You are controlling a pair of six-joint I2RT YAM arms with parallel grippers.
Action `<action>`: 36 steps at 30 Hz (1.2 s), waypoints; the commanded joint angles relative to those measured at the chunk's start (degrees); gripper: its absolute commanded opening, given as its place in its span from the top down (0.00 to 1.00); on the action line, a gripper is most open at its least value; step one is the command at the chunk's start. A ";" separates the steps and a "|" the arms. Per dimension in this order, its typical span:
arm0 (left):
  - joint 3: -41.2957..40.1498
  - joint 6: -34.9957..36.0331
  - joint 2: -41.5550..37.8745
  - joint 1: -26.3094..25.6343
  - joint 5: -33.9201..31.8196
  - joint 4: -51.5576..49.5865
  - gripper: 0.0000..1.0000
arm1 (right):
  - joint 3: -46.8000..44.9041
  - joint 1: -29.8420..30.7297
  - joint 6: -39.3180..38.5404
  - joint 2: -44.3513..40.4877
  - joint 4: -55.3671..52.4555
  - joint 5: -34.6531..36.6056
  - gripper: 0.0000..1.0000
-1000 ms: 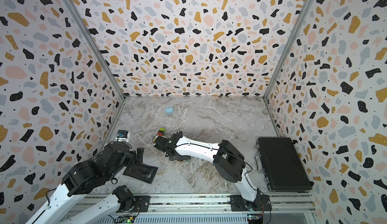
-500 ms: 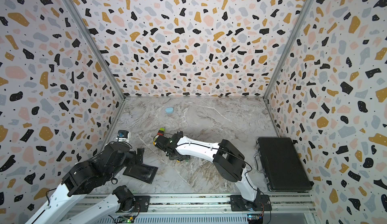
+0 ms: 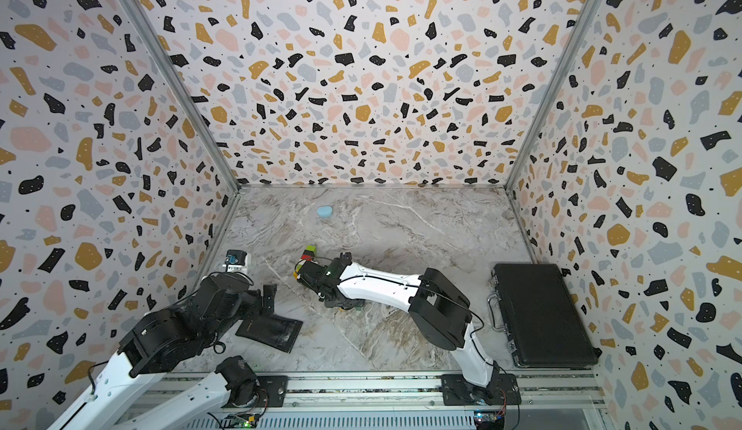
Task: Assemble the letter h with lego
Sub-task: Assemble the lego brick with the lego brick.
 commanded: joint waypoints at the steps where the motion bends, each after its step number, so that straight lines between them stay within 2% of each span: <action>1: -0.60 -0.09 -0.28 -0.45 -1.06 0.94 0.01 | -2.11 -0.46 1.15 -1.08 0.07 -2.06 1.00; 10: -0.59 -0.17 -0.27 -0.49 -1.15 0.92 0.01 | -3.00 -0.83 0.39 -0.72 2.04 -4.82 1.00; 26: -0.60 -0.17 -0.25 -0.51 -1.24 0.90 0.01 | -1.74 -0.65 -3.48 2.88 -0.55 -7.62 0.99; 29: -0.60 -0.19 -0.26 -0.55 -1.21 0.91 0.01 | -1.79 -0.56 -3.42 2.06 0.23 -6.93 0.87; 36: -0.60 -0.17 -0.03 -0.58 -1.15 0.93 0.01 | -0.45 -0.56 -3.57 0.85 -0.42 -5.24 0.41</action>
